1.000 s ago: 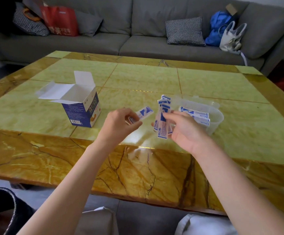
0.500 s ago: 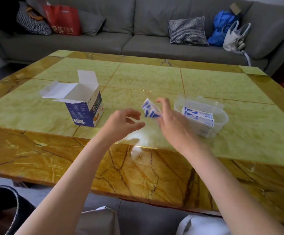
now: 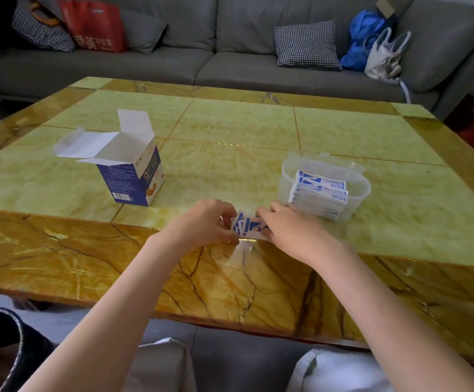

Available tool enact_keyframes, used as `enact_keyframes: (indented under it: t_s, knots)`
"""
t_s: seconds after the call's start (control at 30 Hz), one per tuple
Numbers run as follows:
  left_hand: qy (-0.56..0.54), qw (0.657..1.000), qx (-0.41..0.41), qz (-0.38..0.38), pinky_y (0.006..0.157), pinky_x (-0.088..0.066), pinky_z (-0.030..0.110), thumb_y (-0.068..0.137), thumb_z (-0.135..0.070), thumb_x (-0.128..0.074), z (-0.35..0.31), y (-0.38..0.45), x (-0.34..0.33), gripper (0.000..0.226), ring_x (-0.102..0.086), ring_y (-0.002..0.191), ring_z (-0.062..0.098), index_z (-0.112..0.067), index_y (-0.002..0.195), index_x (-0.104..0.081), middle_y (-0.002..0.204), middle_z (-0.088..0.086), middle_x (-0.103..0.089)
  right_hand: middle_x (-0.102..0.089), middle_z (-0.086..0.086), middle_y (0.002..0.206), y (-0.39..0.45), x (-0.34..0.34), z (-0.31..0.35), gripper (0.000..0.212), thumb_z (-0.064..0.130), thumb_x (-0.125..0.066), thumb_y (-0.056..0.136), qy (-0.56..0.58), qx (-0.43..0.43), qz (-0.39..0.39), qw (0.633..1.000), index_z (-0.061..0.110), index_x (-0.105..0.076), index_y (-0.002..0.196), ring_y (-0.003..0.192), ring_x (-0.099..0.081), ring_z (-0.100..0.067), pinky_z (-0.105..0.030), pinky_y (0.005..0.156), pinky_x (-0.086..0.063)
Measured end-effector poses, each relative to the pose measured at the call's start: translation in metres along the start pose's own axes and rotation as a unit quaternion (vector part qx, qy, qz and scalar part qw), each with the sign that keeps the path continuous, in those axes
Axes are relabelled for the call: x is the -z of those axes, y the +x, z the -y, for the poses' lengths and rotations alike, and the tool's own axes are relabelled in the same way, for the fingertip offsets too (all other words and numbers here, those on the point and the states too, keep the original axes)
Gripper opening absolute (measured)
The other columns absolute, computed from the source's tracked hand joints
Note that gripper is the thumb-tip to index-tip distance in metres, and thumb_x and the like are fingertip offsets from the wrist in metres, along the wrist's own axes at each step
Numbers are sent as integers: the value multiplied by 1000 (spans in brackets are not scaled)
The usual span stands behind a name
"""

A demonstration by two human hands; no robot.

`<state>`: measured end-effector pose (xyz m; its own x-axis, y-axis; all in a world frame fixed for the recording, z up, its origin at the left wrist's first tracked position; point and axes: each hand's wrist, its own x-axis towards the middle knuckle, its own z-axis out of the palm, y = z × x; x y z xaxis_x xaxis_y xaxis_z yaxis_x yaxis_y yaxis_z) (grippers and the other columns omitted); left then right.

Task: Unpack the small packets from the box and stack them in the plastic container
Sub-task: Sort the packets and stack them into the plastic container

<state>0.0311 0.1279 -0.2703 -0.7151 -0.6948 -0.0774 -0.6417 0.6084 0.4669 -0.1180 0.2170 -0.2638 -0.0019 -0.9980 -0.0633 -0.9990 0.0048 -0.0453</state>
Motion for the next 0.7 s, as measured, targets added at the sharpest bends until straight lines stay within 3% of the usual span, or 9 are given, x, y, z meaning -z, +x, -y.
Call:
enact_keyframes:
  t_s: [0.13,0.23,0.3,0.4,0.53,0.63,0.7]
  knots:
    - [-19,1000,-3,-9,56,-41,11,78,-28,-71,-6,2,-4,25,-59,73,11,-10,94,-65,82,-5,-60,-46,-2,98,-1,1,3,18,21,-42,97,-5,0,-41,999,17,-44,114,79,-47,-18,-32,61,-42]
    - [-27,997,-17,-69,74,-50,35,81,-17,-67,-12,5,-5,20,-63,85,25,-3,95,-67,90,11,-68,-43,-2,95,0,2,5,15,19,-43,97,0,17,-92,996,14,-46,111,78,-48,-18,-34,61,-47]
    - [-13,995,-24,-99,77,-50,39,82,-13,-64,-13,5,-4,17,-63,84,26,-4,97,-68,89,12,-69,-46,-4,101,-1,1,4,18,16,-41,97,-2,15,-84,996,15,-45,115,81,-49,-20,-34,61,-47]
    - [43,995,-22,-89,75,-52,37,85,-18,-62,-9,4,-6,18,-64,84,23,-10,101,-66,93,7,-70,-50,-5,105,-4,0,-1,25,18,-38,98,-15,-14,-36,999,18,-43,122,90,-54,-25,-34,64,-43]
    - [80,993,-25,-77,66,-47,22,87,-29,-61,-11,3,-9,24,-57,79,11,-18,107,-62,99,-4,-65,-54,-4,95,-10,5,-7,20,27,-39,98,-24,-43,5,999,17,-47,114,79,-53,-22,-33,60,-41]
    - [88,993,-29,-67,73,-49,25,87,-33,-60,-15,4,-9,30,-60,87,14,-17,113,-61,103,-1,-63,-59,-5,92,-11,7,-6,15,23,-45,96,2,-43,16,999,13,-53,104,76,-56,-22,-31,56,-40]
    - [90,993,-34,-72,77,-49,29,88,-31,-60,-18,3,-9,30,-60,92,18,-15,112,-62,105,3,-63,-57,-5,89,-9,10,-5,14,23,-46,95,22,-41,-21,999,13,-55,97,77,-59,-24,-33,57,-42]
